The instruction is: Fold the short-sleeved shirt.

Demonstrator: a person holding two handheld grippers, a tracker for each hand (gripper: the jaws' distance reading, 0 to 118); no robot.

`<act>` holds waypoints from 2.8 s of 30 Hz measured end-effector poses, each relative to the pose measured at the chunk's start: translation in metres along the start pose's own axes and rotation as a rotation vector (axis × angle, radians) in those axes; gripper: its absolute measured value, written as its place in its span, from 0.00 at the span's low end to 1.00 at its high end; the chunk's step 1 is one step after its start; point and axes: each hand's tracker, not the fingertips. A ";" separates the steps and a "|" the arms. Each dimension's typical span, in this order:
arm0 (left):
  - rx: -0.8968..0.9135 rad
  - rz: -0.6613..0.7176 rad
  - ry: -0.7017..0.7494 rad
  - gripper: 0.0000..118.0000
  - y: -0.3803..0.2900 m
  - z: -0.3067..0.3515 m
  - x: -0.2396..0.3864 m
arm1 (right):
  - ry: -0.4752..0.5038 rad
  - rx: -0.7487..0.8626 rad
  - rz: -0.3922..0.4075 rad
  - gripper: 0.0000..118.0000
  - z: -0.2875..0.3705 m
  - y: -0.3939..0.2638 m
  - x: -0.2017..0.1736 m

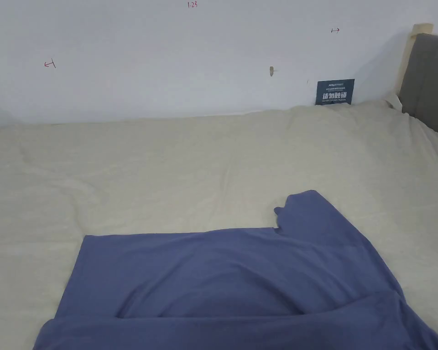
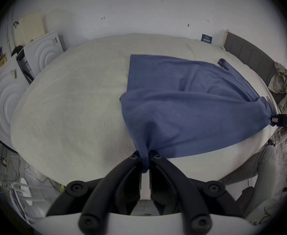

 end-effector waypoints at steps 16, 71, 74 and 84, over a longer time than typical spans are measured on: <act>0.296 0.072 0.064 0.02 0.088 0.037 0.024 | -0.052 0.327 0.086 0.11 0.034 0.097 -0.038; -0.115 0.044 0.058 0.72 0.285 -0.224 0.017 | -0.031 -0.025 0.062 0.00 -0.168 0.283 -0.035; -0.093 0.029 0.043 0.39 0.285 -0.206 0.017 | -0.027 -0.028 0.058 0.00 -0.169 0.284 -0.035; -0.066 0.046 0.000 0.06 0.284 -0.179 0.016 | -0.010 -0.014 0.065 0.00 -0.152 0.288 -0.033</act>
